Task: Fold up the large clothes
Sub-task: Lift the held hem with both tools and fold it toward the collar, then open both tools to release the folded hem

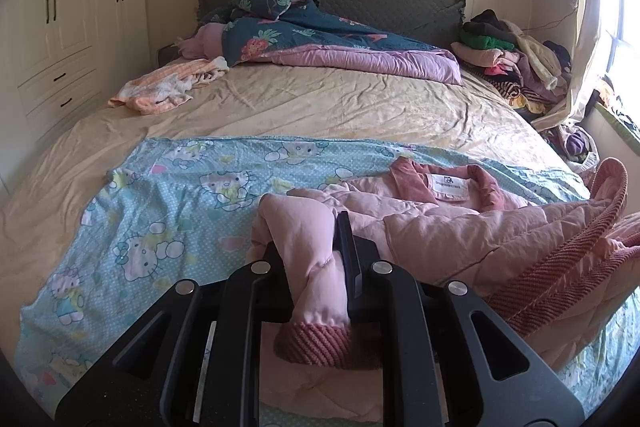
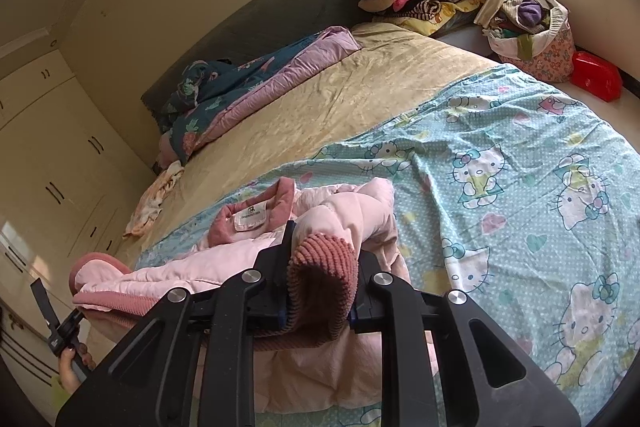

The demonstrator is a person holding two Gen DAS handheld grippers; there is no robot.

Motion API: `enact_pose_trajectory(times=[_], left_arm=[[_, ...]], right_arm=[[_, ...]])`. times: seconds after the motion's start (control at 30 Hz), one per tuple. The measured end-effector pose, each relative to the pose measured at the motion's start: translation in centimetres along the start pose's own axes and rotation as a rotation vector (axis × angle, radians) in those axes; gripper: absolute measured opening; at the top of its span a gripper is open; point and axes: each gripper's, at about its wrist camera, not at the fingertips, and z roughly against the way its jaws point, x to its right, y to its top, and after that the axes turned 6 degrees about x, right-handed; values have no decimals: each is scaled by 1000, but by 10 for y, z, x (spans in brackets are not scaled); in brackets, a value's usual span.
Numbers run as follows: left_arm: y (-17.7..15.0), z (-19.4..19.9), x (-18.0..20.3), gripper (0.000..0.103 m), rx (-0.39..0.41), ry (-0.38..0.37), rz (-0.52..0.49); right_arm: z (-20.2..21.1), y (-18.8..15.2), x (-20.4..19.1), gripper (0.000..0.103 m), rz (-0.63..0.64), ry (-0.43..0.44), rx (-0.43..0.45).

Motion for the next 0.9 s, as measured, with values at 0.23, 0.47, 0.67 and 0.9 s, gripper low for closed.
enact_pose_trajectory(times=[0.23, 0.47, 0.67, 0.9], left_arm=[[1, -17, 1, 9, -15, -2, -2], [0, -31, 0, 9, -27, -11, 19], [0, -41, -1, 9, -32, -19, 30], [0, -44, -3, 9, -27, -36, 44]], right_arm=[[-17, 6, 4, 21, -21, 15, -23], [-27, 11, 1, 26, -6, 31, -36], [-33, 13, 1, 34, -9, 52, -45], [-23, 17, -14, 76, 41, 76, 13]])
